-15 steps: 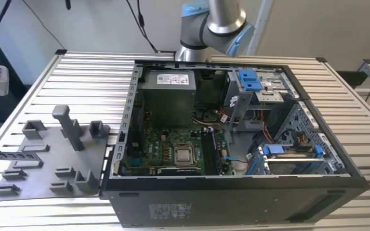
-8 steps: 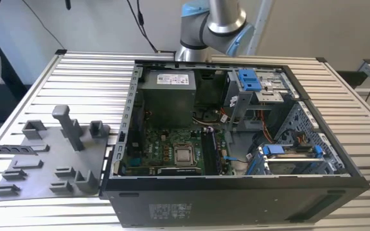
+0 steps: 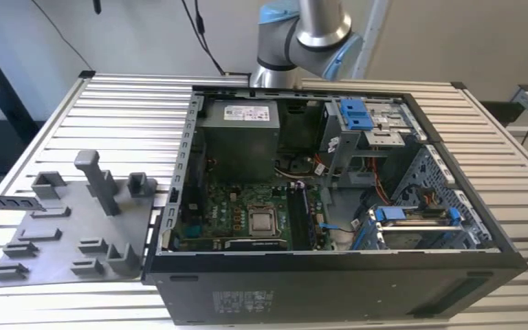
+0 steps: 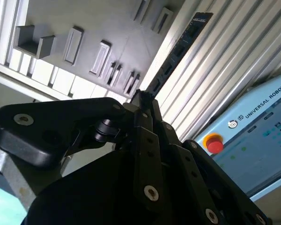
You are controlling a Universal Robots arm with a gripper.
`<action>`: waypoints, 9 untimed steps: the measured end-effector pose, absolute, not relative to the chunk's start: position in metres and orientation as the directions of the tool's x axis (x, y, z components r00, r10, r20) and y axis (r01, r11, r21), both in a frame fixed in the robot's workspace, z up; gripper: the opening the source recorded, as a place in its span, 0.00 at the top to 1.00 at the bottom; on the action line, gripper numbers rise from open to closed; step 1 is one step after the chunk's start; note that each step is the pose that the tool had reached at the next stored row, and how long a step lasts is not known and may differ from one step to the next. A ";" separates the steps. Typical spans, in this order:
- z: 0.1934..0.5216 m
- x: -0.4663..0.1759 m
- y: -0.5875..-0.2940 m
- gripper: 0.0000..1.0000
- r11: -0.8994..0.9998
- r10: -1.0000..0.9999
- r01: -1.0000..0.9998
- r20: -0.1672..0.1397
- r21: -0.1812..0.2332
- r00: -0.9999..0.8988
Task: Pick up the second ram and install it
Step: 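Pick up the second ram and move it above second insertion slot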
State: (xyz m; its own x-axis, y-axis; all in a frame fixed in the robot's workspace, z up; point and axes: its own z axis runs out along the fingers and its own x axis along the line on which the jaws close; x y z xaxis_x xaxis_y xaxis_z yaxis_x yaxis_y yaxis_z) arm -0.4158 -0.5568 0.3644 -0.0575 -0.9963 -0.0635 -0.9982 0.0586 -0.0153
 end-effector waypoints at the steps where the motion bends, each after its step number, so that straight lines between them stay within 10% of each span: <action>1: 0.367 -0.416 -0.557 0.86 0.059 -0.996 -0.998 -0.064 -0.015 -0.058; 9: 0.391 -0.416 -0.556 0.86 0.059 -0.996 -0.998 -0.064 -0.015 -0.058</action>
